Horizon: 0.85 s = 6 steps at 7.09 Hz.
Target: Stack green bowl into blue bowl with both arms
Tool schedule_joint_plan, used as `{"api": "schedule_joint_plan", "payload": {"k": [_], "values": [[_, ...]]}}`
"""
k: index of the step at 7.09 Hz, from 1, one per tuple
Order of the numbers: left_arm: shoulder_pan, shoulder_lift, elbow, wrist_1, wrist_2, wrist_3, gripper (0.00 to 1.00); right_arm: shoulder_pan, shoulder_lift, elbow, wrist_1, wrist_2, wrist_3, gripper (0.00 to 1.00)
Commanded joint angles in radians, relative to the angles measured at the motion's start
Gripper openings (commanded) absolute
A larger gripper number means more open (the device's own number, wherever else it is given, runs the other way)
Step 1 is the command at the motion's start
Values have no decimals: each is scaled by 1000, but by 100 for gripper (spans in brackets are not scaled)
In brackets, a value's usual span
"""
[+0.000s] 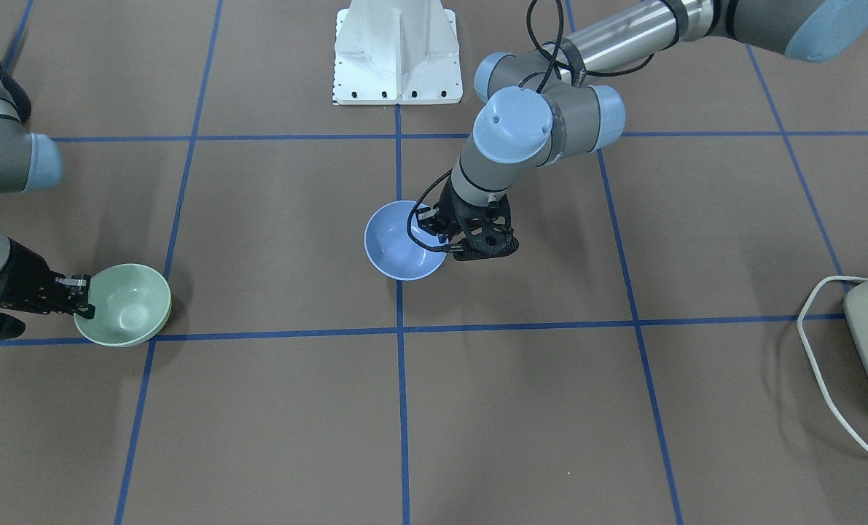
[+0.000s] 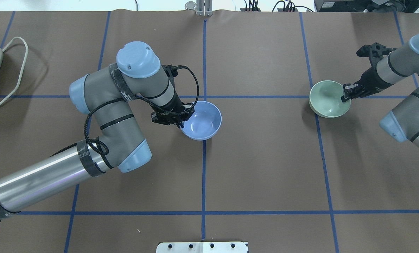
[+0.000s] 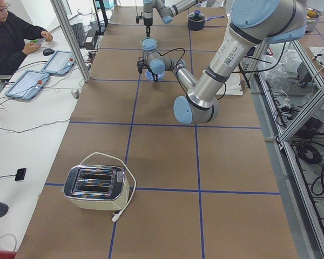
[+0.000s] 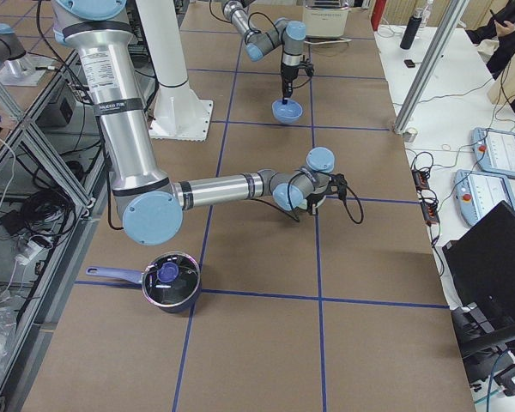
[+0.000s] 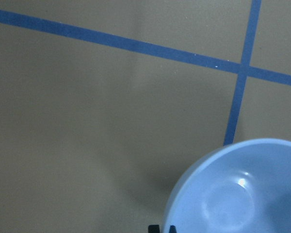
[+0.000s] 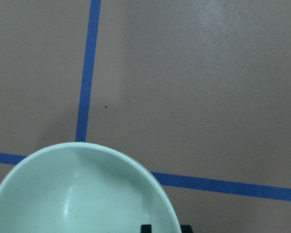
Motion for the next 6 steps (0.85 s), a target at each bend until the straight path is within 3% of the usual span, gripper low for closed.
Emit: {"api": "schedule_joint_plan", "payload": {"k": [1,6], "values": [[16,0,2,0,16,-2,0,-3,-4,0,0,-16,-4,0],[50,0,4,-5,52,-14,0,-5,9,8,-12,-1,3,0]]}}
